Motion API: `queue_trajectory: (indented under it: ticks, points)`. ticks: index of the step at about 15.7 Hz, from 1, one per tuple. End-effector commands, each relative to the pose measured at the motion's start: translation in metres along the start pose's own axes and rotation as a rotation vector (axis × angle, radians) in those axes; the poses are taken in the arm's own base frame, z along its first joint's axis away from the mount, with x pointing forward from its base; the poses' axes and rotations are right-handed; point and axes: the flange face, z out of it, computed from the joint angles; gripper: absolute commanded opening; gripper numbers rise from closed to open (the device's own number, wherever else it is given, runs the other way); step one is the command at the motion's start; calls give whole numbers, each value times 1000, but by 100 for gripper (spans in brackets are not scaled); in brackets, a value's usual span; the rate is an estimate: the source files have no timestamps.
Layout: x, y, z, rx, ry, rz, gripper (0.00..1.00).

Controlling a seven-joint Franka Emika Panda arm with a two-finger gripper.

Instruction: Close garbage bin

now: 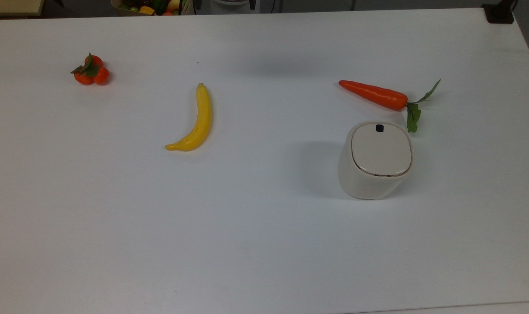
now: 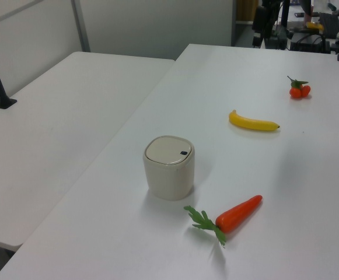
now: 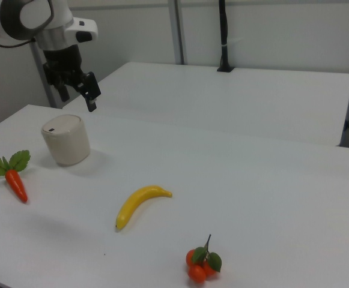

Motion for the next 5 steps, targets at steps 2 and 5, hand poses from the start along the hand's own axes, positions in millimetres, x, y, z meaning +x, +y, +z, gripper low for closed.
queue_trajectory:
  ticks: [2,5]
  points:
    - [2,3,1,10,27,-51,100]
    - [3,1,5,9,22,-76,100]
